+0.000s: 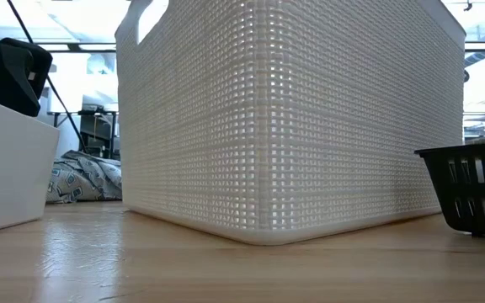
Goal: Pick & place medical supplies in basket/bin
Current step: Put the blue patient gown into the white laundry bin
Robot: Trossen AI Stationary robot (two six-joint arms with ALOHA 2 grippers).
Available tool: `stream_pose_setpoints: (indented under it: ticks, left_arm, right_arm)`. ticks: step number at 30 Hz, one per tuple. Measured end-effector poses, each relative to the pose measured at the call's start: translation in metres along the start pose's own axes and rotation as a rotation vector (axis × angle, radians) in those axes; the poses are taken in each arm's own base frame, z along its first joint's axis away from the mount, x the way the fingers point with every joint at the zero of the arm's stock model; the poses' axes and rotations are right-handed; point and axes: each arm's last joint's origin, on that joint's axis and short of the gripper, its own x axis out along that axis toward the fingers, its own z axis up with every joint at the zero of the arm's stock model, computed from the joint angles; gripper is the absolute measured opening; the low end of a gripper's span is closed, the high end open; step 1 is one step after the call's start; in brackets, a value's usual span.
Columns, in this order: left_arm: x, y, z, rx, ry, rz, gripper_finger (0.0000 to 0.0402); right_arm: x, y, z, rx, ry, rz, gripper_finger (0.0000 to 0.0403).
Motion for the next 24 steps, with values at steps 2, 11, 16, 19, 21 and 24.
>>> stream_pose_setpoints:
  ticks: [2,11,16,19,21,24]
  left_arm:
    - [0.000,0.000,0.000,0.000,0.000,0.000,0.0322]
    - [0.000,0.000,0.000,0.000,0.000,0.000,0.0322]
    - [0.000,0.000,0.000,0.000,0.000,0.000,0.0322]
    - [0.000,0.000,0.000,0.000,0.000,0.000,0.0322]
    - [0.000,0.000,0.000,0.000,0.000,0.000,0.0322]
    - [0.000,0.000,0.000,0.000,0.000,0.000,0.0322]
  right_arm:
    - [-0.002,0.003,0.002,0.006,-0.023,0.020,0.0256]
    - [-0.019,0.019,0.017,-0.092,-0.192,0.148,0.0254]
    - [-0.031,0.028,0.024,-0.161,-0.321,0.218,0.0252]
    - [-0.036,0.031,0.027,-0.203,-0.395,0.240,0.0248]
    - [-0.037,0.033,0.028,-0.234,-0.442,0.248,0.0244]
    - [-0.037,0.036,0.032,-0.281,-0.488,0.242,0.0238]
